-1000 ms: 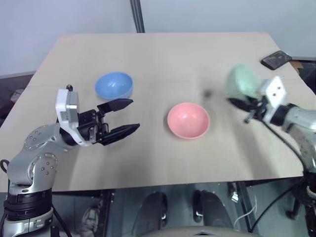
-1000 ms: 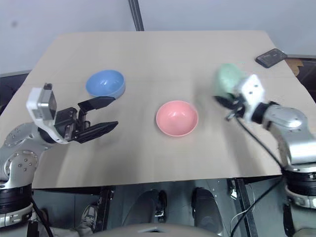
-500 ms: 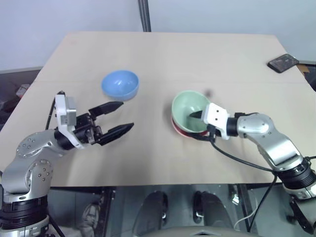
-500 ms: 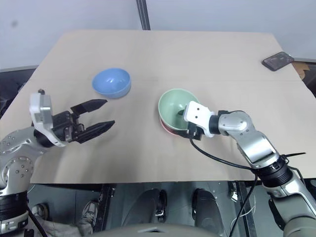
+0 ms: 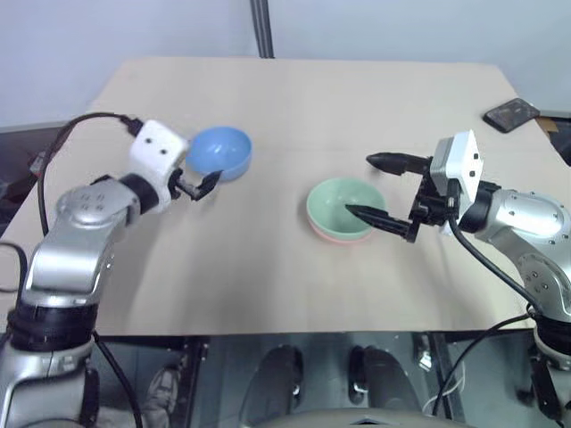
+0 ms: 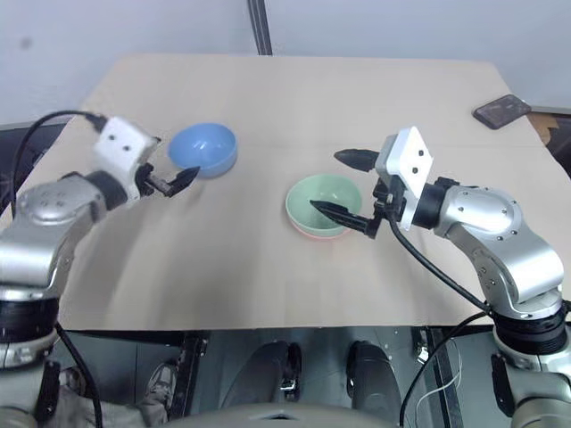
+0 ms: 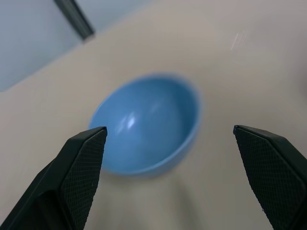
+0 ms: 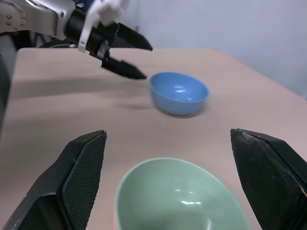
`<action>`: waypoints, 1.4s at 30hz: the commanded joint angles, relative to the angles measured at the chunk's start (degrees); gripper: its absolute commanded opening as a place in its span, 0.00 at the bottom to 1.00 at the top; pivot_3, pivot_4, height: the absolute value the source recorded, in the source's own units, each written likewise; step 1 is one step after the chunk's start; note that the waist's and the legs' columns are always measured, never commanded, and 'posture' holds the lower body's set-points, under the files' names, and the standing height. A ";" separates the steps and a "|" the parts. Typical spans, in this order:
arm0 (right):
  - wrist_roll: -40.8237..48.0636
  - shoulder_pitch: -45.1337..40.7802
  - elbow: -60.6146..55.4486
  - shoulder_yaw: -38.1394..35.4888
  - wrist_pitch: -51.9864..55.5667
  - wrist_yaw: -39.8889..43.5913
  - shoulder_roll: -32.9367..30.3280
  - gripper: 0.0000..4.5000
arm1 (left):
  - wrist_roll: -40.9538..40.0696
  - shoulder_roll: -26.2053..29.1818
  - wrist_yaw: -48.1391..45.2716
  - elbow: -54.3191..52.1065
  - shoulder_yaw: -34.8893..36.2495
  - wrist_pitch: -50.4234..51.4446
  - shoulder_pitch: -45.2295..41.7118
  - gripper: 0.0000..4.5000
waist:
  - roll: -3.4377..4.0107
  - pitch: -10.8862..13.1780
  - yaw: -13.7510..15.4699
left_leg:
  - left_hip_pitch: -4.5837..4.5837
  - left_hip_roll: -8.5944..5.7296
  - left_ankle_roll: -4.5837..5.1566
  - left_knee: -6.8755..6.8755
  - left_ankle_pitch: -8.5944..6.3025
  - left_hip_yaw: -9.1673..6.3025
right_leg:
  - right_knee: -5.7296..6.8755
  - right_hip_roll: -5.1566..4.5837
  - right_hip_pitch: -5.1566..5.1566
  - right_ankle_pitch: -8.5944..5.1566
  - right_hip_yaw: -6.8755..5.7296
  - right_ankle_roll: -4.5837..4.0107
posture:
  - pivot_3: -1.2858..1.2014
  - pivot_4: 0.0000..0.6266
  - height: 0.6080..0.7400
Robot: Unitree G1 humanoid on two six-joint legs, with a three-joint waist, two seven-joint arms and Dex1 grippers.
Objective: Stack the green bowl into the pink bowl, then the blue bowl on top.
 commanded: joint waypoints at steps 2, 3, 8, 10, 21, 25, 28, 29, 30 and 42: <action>-0.15 -0.92 -0.30 -1.47 -2.71 -1.49 0.45 0.97 | 7.46 -1.43 -0.03 5.99 -8.12 1.66 -6.86 1.00 | -0.01 0.01 0.00 | -0.05 0.01 0.00 0.00 0.00 0.00 | -0.01 0.02 -0.03 0.00 0.01 0.00 | 0.52 0.24 1.00; -0.29 -0.78 -0.11 -1.50 -3.09 -1.65 0.51 0.97 | 8.59 -1.94 -0.31 7.39 -9.61 1.97 -7.97 1.00 | -0.02 0.01 0.01 | -0.05 0.00 0.00 0.00 0.01 0.01 | -0.01 0.02 -0.03 0.00 0.01 0.00 | 0.52 0.24 1.00; -1.04 0.47 0.70 -1.81 -4.90 -1.98 0.02 0.98 | 14.30 -4.85 -1.24 15.28 -15.76 0.27 -12.65 0.88 | -0.03 0.02 0.02 | -0.07 -0.01 0.01 0.01 0.00 0.02 | -0.02 0.02 -0.04 0.00 0.01 0.01 | 0.52 0.24 1.00; -1.23 0.78 0.56 -1.89 -5.03 -2.36 -0.09 0.98 | 15.25 -5.93 -1.68 17.39 -16.10 -1.41 -13.83 0.74 | -0.04 0.02 0.02 | -0.08 0.00 0.01 0.01 0.01 0.01 | -0.01 0.02 -0.04 0.00 0.00 0.01 | 0.52 0.24 1.00; -0.32 3.18 -1.12 -3.98 -3.61 -4.53 -1.47 0.98 | 10.21 -5.55 -11.12 10.46 -10.37 -12.94 -10.46 0.00 | -0.05 0.03 0.03 | -0.10 0.02 0.01 0.03 0.00 0.01 | -0.01 -0.02 -0.06 0.00 0.01 0.00 | 0.52 0.24 1.00; 0.19 7.95 -1.99 -7.59 -3.71 -4.02 -3.85 0.98 | 0.87 -4.46 -23.47 3.33 -6.74 -24.07 -7.31 0.00 | -0.05 0.03 0.18 | -0.15 0.02 0.01 0.03 0.00 -0.01 | -0.03 -0.07 -0.07 0.00 -0.01 0.00 | 0.52 0.24 1.00; 0.23 13.18 -2.54 -12.10 -3.55 -4.45 -5.75 0.98 | -5.36 -5.21 -29.68 -0.13 -5.33 -26.56 -9.37 0.00 | -0.06 0.03 0.47 | -0.16 0.01 0.01 0.05 0.00 -0.03 | -0.05 -0.10 -0.06 0.01 -0.05 -0.01 | 0.52 0.24 1.00; 0.31 14.67 -2.73 -13.44 -3.56 -4.75 -6.12 0.98 | -6.61 -5.27 -31.48 -0.60 -5.51 -26.83 -10.33 0.00 | -0.06 0.03 0.53 | -0.14 0.00 0.01 0.06 0.00 -0.02 | -0.05 -0.11 -0.04 0.01 -0.04 0.00 | 0.52 0.24 1.00; 0.35 16.40 -3.01 -14.91 -3.60 -4.93 -6.54 0.98 | -7.37 -5.68 -33.33 -0.74 -6.05 -28.27 -11.65 0.00 | -0.06 0.03 0.61 | -0.12 0.00 0.01 0.07 0.00 -0.03 | -0.03 -0.10 -0.02 0.01 -0.04 0.00 | 0.52 0.24 1.00; 1.16 24.32 -9.01 -19.35 -2.59 -9.60 -6.27 0.98 | -6.89 -15.72 -52.95 14.85 -16.46 -41.96 -22.36 0.08 | -0.05 0.01 -0.02 | 0.01 0.01 0.05 0.13 -0.01 0.05 | 0.11 0.04 0.02 -0.01 0.09 0.01 | 0.52 0.24 1.00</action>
